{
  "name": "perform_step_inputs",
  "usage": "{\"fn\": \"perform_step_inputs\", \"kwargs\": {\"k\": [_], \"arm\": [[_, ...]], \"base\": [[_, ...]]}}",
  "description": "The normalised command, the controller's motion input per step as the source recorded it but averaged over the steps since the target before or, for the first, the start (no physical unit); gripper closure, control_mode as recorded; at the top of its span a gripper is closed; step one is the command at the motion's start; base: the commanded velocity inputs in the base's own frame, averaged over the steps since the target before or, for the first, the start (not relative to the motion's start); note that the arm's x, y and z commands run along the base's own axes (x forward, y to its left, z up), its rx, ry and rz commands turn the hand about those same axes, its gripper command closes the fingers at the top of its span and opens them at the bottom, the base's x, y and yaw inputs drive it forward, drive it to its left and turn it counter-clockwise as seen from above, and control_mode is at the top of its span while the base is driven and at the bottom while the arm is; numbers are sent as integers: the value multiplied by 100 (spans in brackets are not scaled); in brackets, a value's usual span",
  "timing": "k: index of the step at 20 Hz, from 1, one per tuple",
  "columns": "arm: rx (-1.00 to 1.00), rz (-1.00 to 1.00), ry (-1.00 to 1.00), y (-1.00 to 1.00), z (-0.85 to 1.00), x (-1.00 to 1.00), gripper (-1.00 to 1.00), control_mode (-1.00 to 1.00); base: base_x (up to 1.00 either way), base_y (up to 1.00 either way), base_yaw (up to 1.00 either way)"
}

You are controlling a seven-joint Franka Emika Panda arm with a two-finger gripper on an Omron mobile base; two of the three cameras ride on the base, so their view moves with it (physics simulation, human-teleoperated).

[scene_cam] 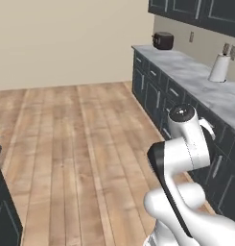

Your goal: Organize the utensils by type. Pick up the wooden spoons from the counter and place them in the open cabinet. Then pick up the metallic utensils from the counter and place them in the open drawer.

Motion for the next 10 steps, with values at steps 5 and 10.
{"fn": "perform_step_inputs", "kwargs": {"k": [5,10], "arm": [[0,0,0,0,0,0,-100,100],[0,0,0,0,0,0,-100,100]], "base": [[100,6,27],[100,0,38]]}}
